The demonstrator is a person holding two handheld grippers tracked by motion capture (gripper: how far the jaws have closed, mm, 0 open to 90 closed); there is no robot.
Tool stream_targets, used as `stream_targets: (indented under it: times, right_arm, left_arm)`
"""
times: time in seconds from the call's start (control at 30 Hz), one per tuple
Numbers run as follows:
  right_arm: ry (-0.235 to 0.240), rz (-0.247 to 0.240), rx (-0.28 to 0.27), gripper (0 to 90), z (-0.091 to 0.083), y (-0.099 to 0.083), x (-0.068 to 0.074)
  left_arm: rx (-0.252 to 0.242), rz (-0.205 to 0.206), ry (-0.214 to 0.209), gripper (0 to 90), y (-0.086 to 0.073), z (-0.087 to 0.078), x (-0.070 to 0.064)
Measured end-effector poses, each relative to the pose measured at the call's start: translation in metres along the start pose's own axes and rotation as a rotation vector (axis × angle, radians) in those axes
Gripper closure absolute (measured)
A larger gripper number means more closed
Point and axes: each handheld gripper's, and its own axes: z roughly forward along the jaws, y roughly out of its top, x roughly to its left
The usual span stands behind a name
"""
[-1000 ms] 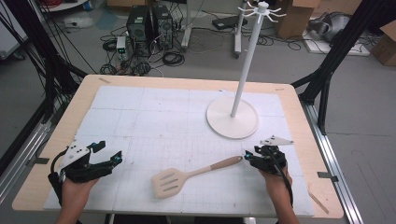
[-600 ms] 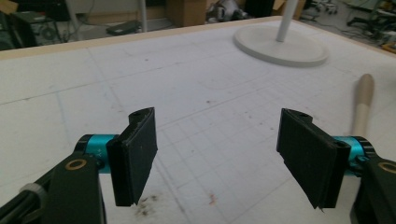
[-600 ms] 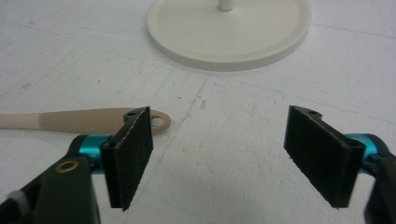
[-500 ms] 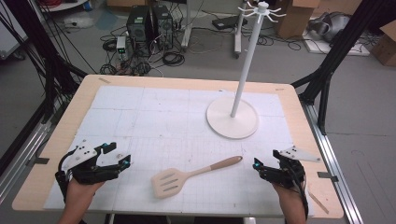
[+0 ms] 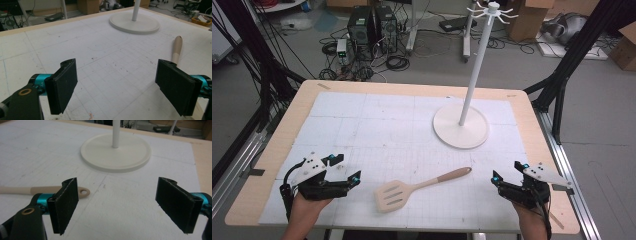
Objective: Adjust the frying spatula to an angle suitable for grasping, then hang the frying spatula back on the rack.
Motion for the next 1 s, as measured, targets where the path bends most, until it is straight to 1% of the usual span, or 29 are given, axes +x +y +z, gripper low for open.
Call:
stream_targets:
  times: [0.07, 0.13, 0.23, 0.3, 0.37, 0.47, 0.57, 0.63, 0.67, 0.7, 0.73, 0.77, 0.8, 0.93, 1.0]
  right_arm:
    - [-0.009, -0.012, -0.02, 17.6, 0.001, 0.001, -0.002]
    - [-0.017, -0.014, -0.021, 17.6, 0.001, 0.0, -0.002]
    - [-0.021, -0.022, -0.002, 17.6, -0.001, -0.004, -0.004]
    - [-0.025, -0.009, -0.002, 17.6, -0.003, -0.005, -0.005]
    - [-0.031, -0.001, -0.009, 17.6, -0.004, -0.006, -0.006]
    - [-0.029, -0.008, -0.005, 17.6, -0.005, -0.007, -0.006]
    - [-0.03, -0.003, -0.008, 17.6, -0.008, -0.008, -0.007]
    - [-0.034, 0.003, -0.011, 17.6, -0.01, -0.009, -0.008]
    - [-0.034, 0.007, -0.014, 17.6, -0.011, -0.01, -0.009]
    - [-0.032, 0.024, -0.011, 17.6, -0.011, -0.01, -0.01]
    - [-0.031, 0.027, -0.016, 17.6, -0.011, -0.011, -0.011]
    - [-0.029, 0.035, -0.014, 17.6, -0.011, -0.011, -0.011]
    - [-0.029, 0.035, -0.016, 17.6, -0.011, -0.011, -0.011]
    - [-0.027, 0.028, -0.012, 17.6, -0.009, -0.01, -0.009]
    - [-0.024, 0.028, -0.01, 17.6, -0.008, -0.009, -0.007]
  left_arm:
    - [-0.008, -0.017, -0.005, 19.3, 0.0, 0.001, 0.003]
    - [-0.005, -0.027, -0.012, 20.1, 0.0, 0.005, 0.003]
    - [0.008, -0.017, -0.018, 20.8, -0.001, 0.009, 0.0]
    - [0.011, -0.007, -0.015, 21.1, 0.0, 0.009, -0.001]
    - [0.012, -0.007, -0.013, 21.3, 0.0, 0.009, -0.001]
    - [0.018, -0.001, -0.011, 21.4, 0.0, 0.01, -0.002]
    - [0.018, -0.002, -0.017, 21.6, 0.002, 0.013, -0.002]
    - [0.023, -0.002, -0.034, 22.1, 0.003, 0.016, -0.005]
    - [0.032, 0.004, -0.049, 23.9, 0.004, 0.016, -0.006]
    - [0.039, 0.016, -0.06, 26.5, 0.004, 0.017, -0.007]
    - [0.046, 0.022, -0.067, 27.7, 0.004, 0.018, -0.009]
    - [0.05, 0.03, -0.07, 27.4, 0.005, 0.019, -0.01]
    - [0.052, 0.027, -0.081, 27.4, 0.005, 0.019, -0.012]
    - [0.066, 0.038, -0.104, 25.6, 0.007, 0.023, -0.017]
    - [0.074, 0.051, -0.117, 24.2, 0.01, 0.027, -0.022]
